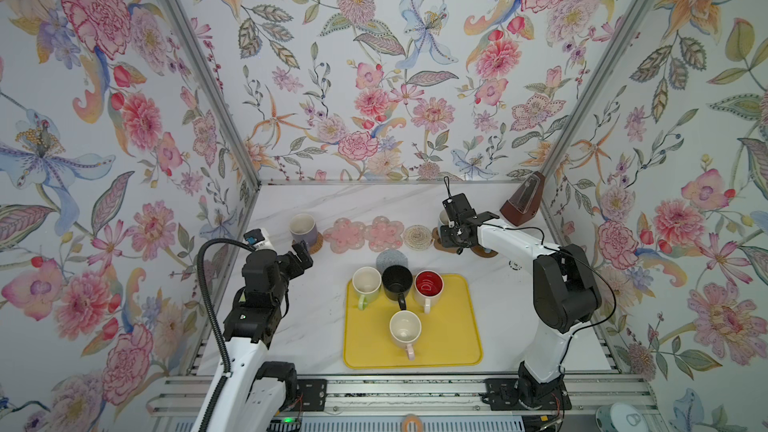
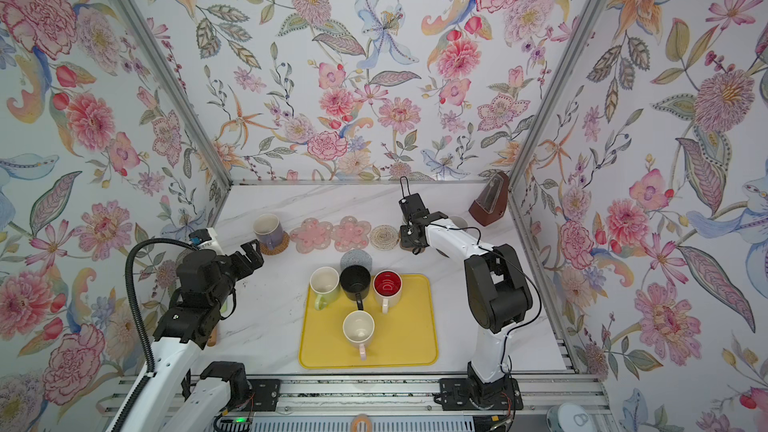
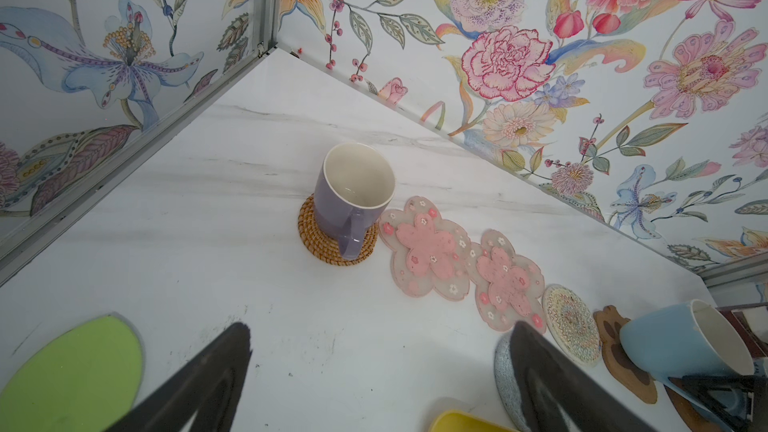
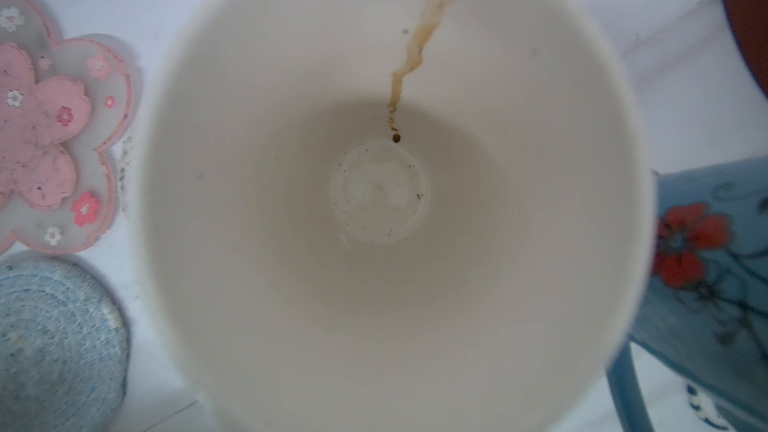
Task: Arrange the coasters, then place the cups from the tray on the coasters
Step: 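Carry the held mug with the right gripper over the brown paw coaster, then lower the mug onto the paw coaster, open the right gripper and rise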
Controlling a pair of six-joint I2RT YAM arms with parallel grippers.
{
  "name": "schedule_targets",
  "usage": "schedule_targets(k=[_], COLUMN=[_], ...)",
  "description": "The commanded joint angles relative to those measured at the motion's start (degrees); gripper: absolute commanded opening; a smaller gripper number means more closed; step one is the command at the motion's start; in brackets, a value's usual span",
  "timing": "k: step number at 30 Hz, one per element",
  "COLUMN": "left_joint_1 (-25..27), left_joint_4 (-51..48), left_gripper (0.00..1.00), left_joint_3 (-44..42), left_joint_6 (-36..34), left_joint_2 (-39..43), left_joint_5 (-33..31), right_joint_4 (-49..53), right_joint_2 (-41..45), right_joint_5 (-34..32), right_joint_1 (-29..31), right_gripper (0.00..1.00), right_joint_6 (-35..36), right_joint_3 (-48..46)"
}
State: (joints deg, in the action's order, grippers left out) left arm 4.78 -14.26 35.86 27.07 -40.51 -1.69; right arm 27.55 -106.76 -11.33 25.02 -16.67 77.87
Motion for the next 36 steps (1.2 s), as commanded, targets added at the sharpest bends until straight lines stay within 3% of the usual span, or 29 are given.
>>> schedule_targets(k=[1, 26, 30, 36], left_joint_1=[-0.21, -0.25, -0.28, -0.23], left_joint_4=[0.43, 1.0, 1.08, 1.27], left_gripper=[0.99, 0.99, 0.99, 0.99], left_joint_3=[-0.88, -0.88, -0.78, -0.68], left_joint_6=[-0.05, -0.16, -0.18, -0.18], left_joint_2=[-0.35, -1.4, -1.46, -1.76], left_joint_5=[0.48, 0.34, 0.36, 0.35], right_joint_4=[-2.68, -3.91, -4.04, -4.15], right_joint_2=[-0.21, -2.58, -1.59, 0.47], right_joint_5=[-0.83, 0.78, 0.84, 0.83], right_joint_1=[-0.39, -1.2, -1.2, -1.19], right_gripper=[0.0, 0.07, 0.17, 0.47], right_joint_6=[0.41, -1.04, -1.26, -1.61], right_joint_3=[2.64, 1.28, 1.15, 1.0])
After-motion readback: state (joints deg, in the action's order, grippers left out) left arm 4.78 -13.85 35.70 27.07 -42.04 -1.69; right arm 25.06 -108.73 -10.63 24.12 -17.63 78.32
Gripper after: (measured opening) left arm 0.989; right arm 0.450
